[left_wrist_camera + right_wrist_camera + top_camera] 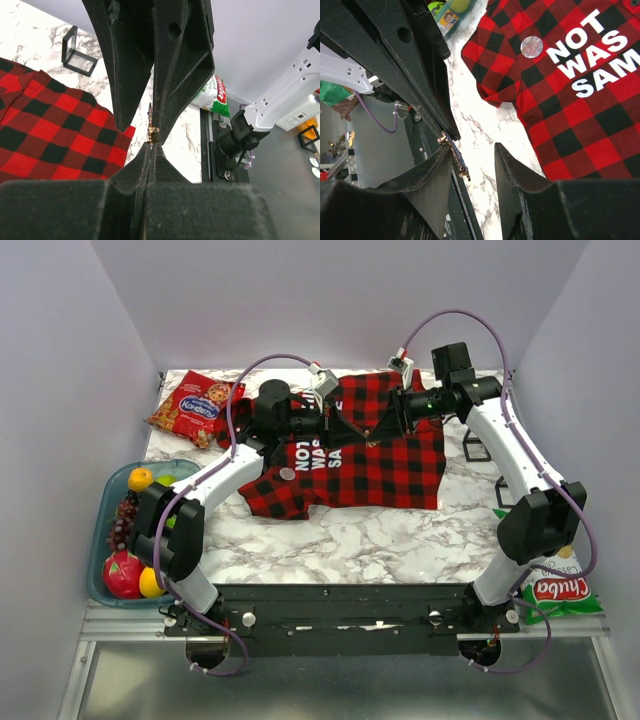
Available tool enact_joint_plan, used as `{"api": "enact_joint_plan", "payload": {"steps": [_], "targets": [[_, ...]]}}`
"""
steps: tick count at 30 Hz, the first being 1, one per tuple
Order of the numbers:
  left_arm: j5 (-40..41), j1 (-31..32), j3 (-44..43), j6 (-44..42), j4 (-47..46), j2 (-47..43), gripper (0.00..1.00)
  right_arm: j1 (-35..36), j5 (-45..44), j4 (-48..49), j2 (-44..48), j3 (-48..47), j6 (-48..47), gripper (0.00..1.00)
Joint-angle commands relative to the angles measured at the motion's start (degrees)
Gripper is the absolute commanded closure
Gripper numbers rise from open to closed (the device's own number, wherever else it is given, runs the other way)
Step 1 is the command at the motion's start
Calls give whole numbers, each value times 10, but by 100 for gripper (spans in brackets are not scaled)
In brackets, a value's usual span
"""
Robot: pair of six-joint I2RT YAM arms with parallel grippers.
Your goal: Remove the brooch from the garment
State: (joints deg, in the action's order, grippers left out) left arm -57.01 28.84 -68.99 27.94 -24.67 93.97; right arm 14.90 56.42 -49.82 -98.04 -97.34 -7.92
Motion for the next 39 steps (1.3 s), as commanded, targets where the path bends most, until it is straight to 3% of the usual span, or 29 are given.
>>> {"api": "enact_joint_plan", "payload": {"steps": [1,9,15,19,26,36,39], "targets": [[-38,14,-20,-5,2,-4,100,-10,-69,31,-9,-29,-8,54],[-34,13,-22,-10,9,-3,100,-13,-75,23,0,-29,-24,54],[-25,12,-21,-19,21,-2,100,-13,24,-18,6,-35,-85,50],[-25,12,-22,-21,24,-3,100,-13,82,-49,19,-42,-130,41],[-27,12,-22,-27,31,-3,100,-13,87,-84,29,-50,-177,38],[-35,12,-23,-25,25,-5,100,-13,34,-84,22,-30,-191,47],[-35,12,-22,-25,27,-7,100,-13,37,-79,18,-31,-184,57]]}}
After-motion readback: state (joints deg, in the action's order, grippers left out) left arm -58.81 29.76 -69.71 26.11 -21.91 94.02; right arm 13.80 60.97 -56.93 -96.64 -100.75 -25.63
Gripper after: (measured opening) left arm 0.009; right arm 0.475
